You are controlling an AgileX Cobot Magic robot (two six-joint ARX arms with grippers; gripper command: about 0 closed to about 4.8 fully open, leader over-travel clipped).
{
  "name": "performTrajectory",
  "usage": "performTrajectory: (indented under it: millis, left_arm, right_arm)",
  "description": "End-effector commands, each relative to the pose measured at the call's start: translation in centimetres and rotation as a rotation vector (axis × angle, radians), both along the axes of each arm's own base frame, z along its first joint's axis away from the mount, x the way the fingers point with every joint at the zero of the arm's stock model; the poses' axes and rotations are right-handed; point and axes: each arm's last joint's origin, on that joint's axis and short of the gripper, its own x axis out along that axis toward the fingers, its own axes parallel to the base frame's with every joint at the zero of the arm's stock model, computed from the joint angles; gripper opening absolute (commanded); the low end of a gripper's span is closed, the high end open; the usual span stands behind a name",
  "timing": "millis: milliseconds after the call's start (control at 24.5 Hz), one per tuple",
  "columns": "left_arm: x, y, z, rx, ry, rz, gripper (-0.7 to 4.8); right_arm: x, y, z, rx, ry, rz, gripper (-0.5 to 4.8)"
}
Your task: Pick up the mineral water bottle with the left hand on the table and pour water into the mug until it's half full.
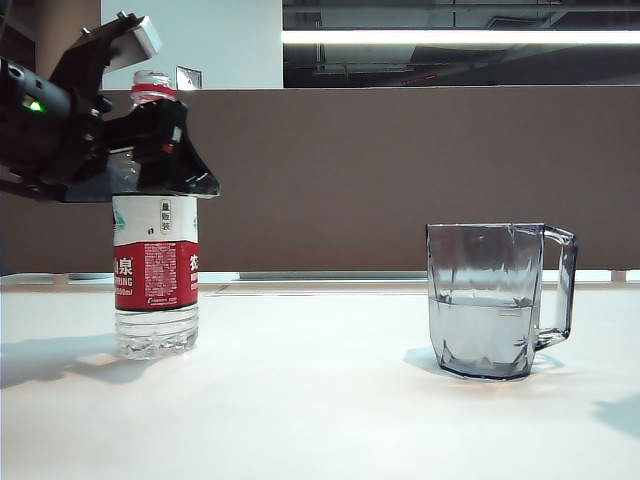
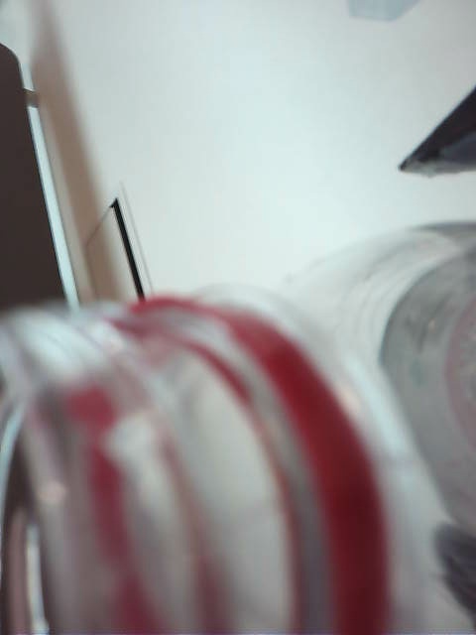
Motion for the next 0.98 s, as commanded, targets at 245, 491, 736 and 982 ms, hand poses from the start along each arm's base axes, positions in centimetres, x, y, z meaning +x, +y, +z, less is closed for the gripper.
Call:
performTrajectory:
  millis: [245, 491, 736, 982]
  left_arm:
    - [-1.5, 0.7, 1.4, 0.034, 0.015, 0.003, 4.79]
    - [-1.9, 1.0, 0.7, 0.088, 0.097, 0.039, 4.79]
    - [-2.5, 1.3, 0.7, 0.108, 0.137, 0.038, 4.79]
    - [-3.7, 2.0, 1.8, 0.1, 0.13, 0.039, 4.79]
  right_arm:
    - [0.0, 0.0, 0.4, 0.012, -0.022, 0.009, -0.01]
    - [-0.1, 0.0, 0.4, 0.012, -0.022, 0.009, -0.01]
    - [-0.1, 0.1, 0.4, 0.029, -0.013, 0.055, -0.01]
    - [-0.2, 0.2, 0.4, 0.034, -0.01, 0.068, -0.01]
